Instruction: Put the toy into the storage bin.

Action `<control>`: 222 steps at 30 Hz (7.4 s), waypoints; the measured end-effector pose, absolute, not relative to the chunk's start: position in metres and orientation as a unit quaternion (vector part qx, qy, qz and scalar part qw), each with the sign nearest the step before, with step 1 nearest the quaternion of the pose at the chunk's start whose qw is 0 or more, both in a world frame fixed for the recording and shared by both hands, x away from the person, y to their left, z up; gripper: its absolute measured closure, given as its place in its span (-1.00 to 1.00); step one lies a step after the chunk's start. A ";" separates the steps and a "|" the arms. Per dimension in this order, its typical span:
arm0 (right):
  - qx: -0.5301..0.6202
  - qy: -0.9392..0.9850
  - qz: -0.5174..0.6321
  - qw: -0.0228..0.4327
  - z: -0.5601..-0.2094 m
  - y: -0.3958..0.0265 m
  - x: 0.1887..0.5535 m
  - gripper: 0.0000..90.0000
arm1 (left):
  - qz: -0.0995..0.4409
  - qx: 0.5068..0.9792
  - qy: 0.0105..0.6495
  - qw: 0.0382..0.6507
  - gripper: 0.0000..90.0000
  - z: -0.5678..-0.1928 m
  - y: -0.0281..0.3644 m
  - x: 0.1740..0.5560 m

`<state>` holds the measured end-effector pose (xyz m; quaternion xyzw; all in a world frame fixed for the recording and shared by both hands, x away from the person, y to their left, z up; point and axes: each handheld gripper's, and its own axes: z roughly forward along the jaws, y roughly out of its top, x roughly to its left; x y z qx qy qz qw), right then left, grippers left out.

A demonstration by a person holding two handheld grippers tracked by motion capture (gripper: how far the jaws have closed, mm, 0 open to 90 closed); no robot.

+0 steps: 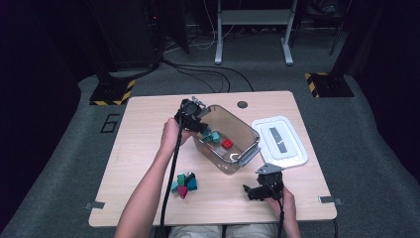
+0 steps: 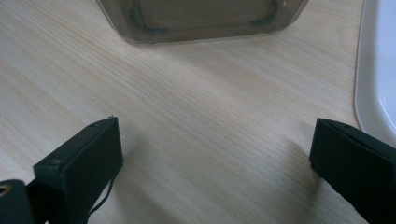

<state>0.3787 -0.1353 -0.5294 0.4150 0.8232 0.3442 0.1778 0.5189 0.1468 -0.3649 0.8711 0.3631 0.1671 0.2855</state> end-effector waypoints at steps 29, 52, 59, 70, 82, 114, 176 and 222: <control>0.420 0.821 0.344 0.177 -0.529 -0.135 0.379 -0.95 | 0.197 0.838 0.397 0.320 -0.87 -0.380 0.210 0.451; 0.421 0.820 0.345 0.178 -0.529 -0.136 0.379 -0.95 | 0.167 0.834 0.434 0.298 -0.95 -0.449 0.254 0.410; 0.421 0.820 0.345 0.177 -0.529 -0.136 0.379 -0.95 | 0.152 0.825 0.458 0.295 -0.97 -0.476 0.266 0.396; 0.421 0.820 0.345 0.177 -0.529 -0.136 0.379 -0.95 | 0.135 0.808 0.480 0.314 -0.97 -0.495 0.277 0.381; 0.421 0.820 0.345 0.178 -0.529 -0.136 0.379 -0.95 | 0.138 0.803 0.477 0.329 -0.90 -0.497 0.278 0.373; 0.421 0.820 0.345 0.178 -0.529 -0.136 0.379 -0.95 | 0.177 0.811 0.471 0.299 -0.77 -0.522 0.268 0.371; 0.421 0.820 0.344 0.178 -0.529 -0.136 0.379 -0.95 | 0.192 0.806 0.434 0.354 0.49 -0.476 0.274 0.376; 0.421 0.820 0.344 0.178 -0.529 -0.136 0.379 -0.95 | 0.190 0.825 0.396 0.357 0.49 -0.410 0.270 0.413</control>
